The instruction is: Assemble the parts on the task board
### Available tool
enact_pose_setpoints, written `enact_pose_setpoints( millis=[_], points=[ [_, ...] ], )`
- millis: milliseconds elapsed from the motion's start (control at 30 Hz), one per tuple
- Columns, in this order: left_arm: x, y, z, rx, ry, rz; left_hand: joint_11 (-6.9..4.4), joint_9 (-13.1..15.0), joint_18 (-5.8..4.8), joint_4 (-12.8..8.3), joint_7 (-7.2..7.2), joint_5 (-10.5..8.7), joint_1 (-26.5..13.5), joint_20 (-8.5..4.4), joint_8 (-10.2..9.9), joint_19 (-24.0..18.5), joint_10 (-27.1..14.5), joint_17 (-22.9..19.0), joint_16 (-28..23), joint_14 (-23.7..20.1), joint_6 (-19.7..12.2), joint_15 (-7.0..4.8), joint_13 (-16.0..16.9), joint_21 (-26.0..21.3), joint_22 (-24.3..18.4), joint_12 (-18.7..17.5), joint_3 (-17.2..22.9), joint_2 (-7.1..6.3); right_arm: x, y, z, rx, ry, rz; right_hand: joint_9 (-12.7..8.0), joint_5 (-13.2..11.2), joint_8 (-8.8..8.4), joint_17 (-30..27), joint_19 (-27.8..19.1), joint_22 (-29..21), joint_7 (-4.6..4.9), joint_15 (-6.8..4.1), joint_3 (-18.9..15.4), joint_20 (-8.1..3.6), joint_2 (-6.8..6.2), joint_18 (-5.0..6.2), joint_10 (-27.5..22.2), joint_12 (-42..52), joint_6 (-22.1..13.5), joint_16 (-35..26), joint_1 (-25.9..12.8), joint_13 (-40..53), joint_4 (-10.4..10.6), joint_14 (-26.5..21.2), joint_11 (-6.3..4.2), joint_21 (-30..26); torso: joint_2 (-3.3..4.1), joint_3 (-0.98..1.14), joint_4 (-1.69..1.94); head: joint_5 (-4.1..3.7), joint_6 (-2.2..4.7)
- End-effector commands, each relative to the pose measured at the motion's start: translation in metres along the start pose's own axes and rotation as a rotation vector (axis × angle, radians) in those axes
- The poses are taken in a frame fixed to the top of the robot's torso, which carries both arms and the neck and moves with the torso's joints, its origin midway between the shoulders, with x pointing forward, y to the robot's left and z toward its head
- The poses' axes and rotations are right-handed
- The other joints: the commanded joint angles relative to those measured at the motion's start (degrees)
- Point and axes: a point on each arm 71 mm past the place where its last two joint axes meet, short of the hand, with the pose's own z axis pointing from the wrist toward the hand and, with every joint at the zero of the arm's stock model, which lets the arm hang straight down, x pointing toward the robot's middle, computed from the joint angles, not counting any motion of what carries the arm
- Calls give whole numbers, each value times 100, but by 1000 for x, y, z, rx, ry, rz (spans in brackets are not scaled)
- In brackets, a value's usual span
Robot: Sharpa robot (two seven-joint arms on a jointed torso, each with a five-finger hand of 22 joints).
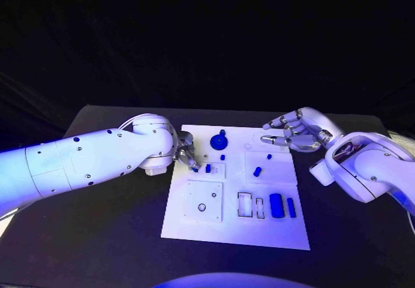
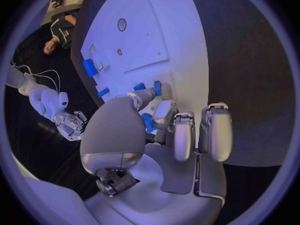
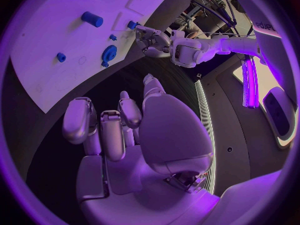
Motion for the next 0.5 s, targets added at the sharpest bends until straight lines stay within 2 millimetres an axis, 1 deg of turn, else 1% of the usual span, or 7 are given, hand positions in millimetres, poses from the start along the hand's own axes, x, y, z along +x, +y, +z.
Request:
enact_pose_setpoints(
  millis=[33, 133, 500],
  points=[
    [11, 0, 2, -26, 67, 16, -27, -8, -59, -86, -142, 21, -91, -36, 11, 374, 41, 1509, 17, 592, 164, -43, 27, 27, 1178, 44, 60, -4, 2, 2, 0, -16, 10, -2, 1, 29, 6, 545, -6, -3, -2, -25, -33, -11, 40, 45, -38, 14, 45, -36, 1, -1, 15, 398, -3, -21, -2, -2, 2, -6, -5],
    [10, 0, 3, -30, 62, 11, -37, -13, -63, -42, -154, 19, -192, -45, 15, 384, 59, 1509, 17, 592, 199, -51, 57, 41, 1192, 74, -7, 0, 2, 3, 0, -19, 9, -2, 1, 30, 7, 547, -3, 1, -2, -25, -33, -11, 42, 44, -36, 18, 45, -34, 3, 2, 14, 398, -3, -20, -1, 0, -6, -5, -3],
    [9, 1, 5, -39, 56, 8, -52, -31, -74, 71, -172, 19, -414, -60, 14, 404, 97, 1509, 17, 592, 267, -64, 123, 74, 1223, 138, -160, 36, 2, 3, -1, -21, 8, -1, 1, 30, 7, 547, -3, 1, -2, -25, -33, -11, 42, 44, -36, 18, 45, -34, 3, 2, 14, 398, -3, -20, -4, 1, 1, -26, -12]
  ],
)
